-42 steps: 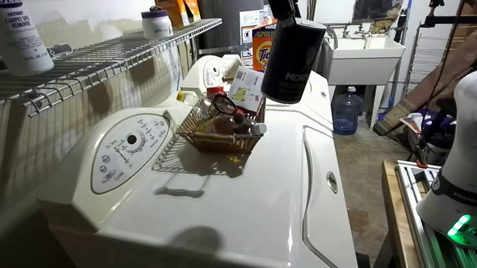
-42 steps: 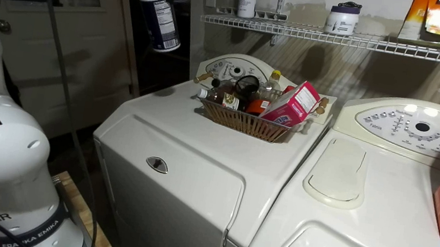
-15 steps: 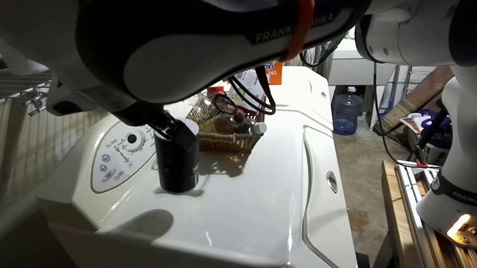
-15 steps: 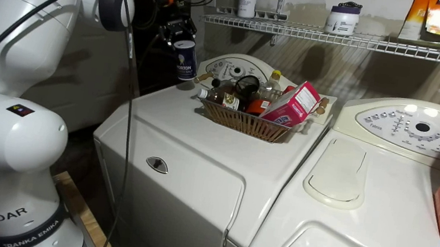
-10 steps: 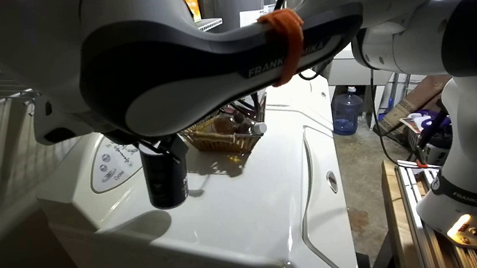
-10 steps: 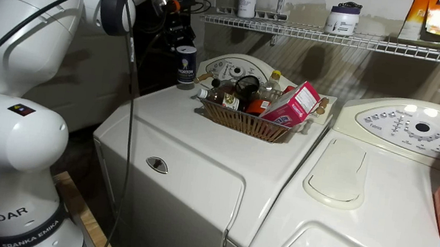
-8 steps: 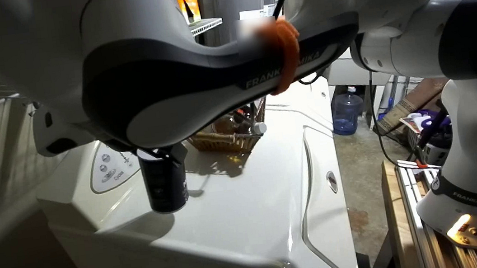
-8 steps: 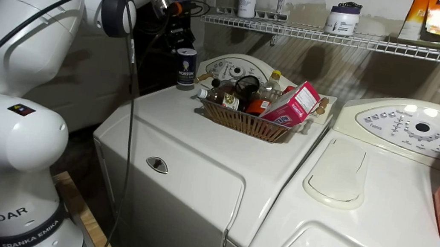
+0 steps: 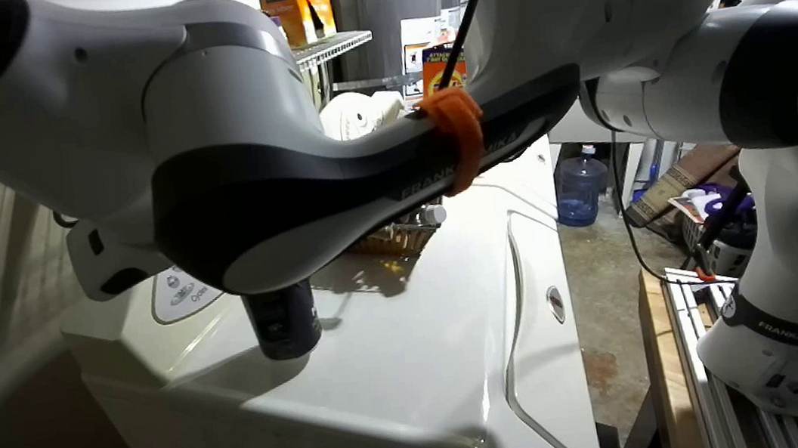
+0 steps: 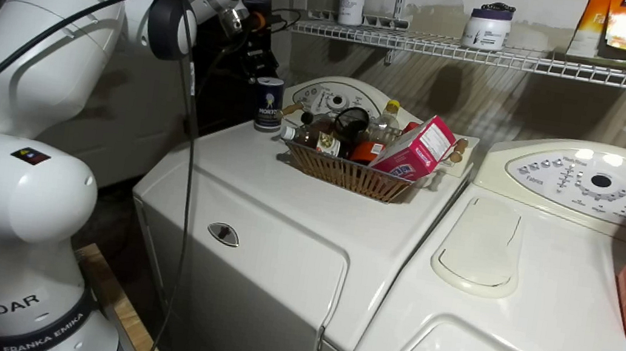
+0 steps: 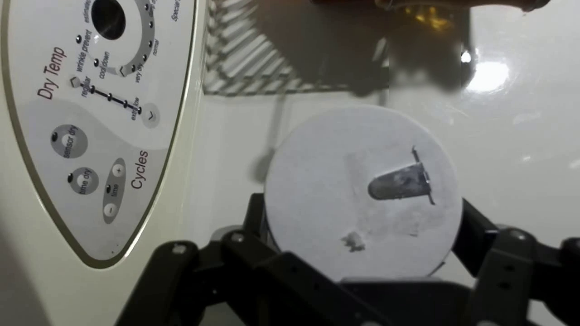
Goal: Take the can out of the basket and put it on the washing machine
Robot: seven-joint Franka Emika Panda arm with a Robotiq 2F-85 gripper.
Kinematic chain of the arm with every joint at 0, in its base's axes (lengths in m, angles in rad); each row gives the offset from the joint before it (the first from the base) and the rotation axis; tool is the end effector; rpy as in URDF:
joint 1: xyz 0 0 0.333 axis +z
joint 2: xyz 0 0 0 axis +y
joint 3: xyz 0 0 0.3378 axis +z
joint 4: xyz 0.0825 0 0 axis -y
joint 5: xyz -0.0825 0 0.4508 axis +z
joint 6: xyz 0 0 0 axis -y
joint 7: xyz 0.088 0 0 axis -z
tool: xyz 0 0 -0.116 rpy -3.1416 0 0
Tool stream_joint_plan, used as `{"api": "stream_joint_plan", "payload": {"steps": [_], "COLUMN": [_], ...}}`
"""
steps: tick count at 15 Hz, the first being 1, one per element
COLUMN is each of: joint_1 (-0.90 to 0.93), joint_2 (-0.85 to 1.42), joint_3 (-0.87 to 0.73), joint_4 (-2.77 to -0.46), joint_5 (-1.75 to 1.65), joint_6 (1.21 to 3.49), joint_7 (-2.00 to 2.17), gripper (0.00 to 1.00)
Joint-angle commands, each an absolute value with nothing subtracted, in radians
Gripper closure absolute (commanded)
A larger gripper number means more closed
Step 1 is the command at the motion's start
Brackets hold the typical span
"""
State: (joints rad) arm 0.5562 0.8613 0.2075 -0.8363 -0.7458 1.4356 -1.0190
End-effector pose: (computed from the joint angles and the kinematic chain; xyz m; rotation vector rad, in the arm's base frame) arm 0.6989 0.4511 0.4082 1.6682 1.9444 -0.4379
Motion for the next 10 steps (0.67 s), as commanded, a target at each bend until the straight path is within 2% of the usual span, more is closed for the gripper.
{"api": "stream_joint_plan", "payload": {"steps": [1, 2, 3, 10], "joint_1": [0.567, 0.567, 0.566, 0.574], "joint_2": [0.865, 0.866, 0.867, 0.851], "joint_3": [0.195, 0.195, 0.194, 0.202], "joint_4": [-0.844, -0.846, -0.845, -0.82], "joint_5": [-0.786, -0.786, -0.786, -0.759], "joint_6": [1.463, 1.467, 1.466, 1.398], "joint_7": [-1.041, -1.033, -1.033, -1.032], "gripper": [0.31, 0.31, 0.02, 0.0]}}
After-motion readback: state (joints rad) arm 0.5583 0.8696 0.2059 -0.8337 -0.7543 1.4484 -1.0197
